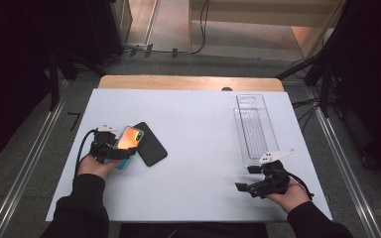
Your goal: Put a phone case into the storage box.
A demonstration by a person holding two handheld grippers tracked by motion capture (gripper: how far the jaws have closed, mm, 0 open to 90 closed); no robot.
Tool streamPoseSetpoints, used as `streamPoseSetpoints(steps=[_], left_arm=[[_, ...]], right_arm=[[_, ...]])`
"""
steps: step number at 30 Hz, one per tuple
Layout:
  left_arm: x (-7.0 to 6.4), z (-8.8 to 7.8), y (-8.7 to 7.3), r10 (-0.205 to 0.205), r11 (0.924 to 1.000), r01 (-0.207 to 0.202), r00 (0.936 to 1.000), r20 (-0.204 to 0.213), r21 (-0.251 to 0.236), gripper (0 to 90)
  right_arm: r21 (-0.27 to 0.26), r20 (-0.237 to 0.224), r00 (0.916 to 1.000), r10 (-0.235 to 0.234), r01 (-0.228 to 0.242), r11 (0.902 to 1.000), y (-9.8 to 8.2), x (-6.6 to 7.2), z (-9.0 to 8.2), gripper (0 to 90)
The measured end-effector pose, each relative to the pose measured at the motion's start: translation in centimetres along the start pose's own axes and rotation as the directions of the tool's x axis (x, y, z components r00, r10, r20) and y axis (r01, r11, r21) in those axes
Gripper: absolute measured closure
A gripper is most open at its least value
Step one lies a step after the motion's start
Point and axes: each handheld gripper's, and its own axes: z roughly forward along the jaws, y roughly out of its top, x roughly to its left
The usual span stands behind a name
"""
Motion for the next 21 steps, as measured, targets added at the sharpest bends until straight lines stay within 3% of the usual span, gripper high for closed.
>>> streamPoseSetpoints(steps=[8, 21], left_arm=[[-0.8, -1.3, 0.6, 0.03, 0.9993, -0.028, 0.9967, 0.075, -0.025, 16.3], [-2.9, -2.1, 1.1, 0.062, 0.9979, -0.059, 0.9876, 0.144, -0.025, 16.3]], right_arm=[[0.0, 0.001, 1.0, -0.001, 0.001, 1.0, 0.0, 0.0, 0.0, 13.0], [-0.005, 0.0, 1.0, 0.005, -0.005, 1.0, 0.0, 0.1, 0.0, 13.0]])
